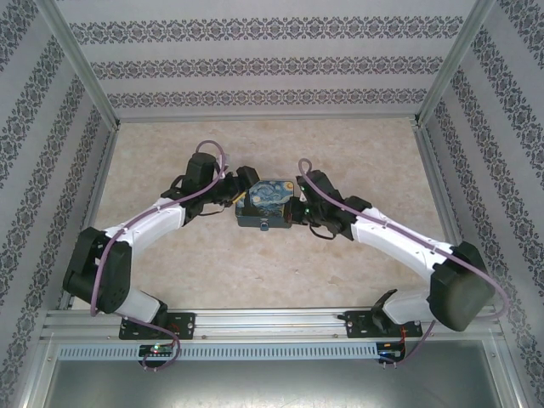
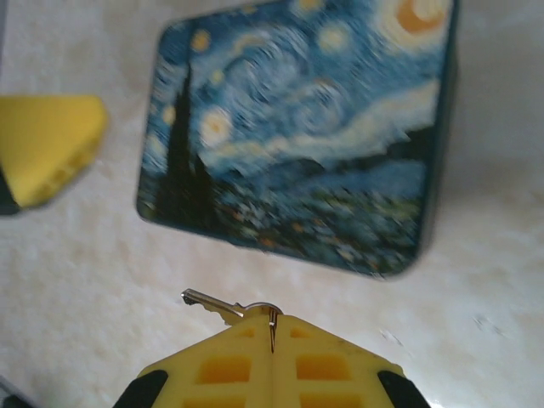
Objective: Unlock the padlock with the key
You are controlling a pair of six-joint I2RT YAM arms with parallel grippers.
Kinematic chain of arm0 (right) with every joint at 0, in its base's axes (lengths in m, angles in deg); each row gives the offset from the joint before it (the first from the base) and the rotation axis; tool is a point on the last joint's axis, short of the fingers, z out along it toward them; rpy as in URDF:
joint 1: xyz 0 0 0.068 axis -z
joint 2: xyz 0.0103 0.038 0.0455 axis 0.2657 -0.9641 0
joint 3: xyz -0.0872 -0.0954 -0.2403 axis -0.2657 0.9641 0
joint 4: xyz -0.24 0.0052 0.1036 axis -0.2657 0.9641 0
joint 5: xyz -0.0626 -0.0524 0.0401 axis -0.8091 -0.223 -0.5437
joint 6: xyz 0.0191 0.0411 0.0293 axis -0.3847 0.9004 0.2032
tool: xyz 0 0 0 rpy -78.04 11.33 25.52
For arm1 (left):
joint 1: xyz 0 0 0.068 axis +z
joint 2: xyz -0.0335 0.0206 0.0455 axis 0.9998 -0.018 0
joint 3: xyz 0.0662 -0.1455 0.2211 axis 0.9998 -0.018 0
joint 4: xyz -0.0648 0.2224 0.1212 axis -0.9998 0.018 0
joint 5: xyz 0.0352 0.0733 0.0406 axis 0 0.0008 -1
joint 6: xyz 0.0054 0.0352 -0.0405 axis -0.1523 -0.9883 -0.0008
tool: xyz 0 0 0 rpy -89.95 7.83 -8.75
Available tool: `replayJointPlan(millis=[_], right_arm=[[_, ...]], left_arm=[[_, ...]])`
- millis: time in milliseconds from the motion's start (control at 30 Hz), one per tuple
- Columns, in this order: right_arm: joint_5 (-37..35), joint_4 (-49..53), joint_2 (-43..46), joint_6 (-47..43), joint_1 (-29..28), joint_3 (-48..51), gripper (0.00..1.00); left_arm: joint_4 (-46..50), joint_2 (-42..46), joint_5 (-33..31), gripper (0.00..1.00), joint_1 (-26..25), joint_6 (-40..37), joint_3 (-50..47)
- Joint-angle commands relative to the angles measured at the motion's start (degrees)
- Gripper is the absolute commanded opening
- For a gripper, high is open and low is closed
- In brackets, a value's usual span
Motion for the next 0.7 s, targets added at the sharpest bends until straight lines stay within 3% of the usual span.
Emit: replayJointPlan(millis=[0, 200, 667], right_arm=[[2.3, -2.6, -3.3, 1.8, 0.8, -2.9, 0.00], [4.7, -7.2, -6.9, 4.2, 1.8, -4.2, 0.00], [6.4, -8.7, -7.7, 5.0, 2.9, -3.7, 0.00]], left_arm=[[-5.6, -0.8, 2.6, 0.73, -1.7, 3.0, 1.1], [-6.5, -1.7, 2.0, 0.54, -3.4, 3.7, 1.0], [-7.9, -4.9, 1.5, 0.38, -6.6, 3.9, 1.2]])
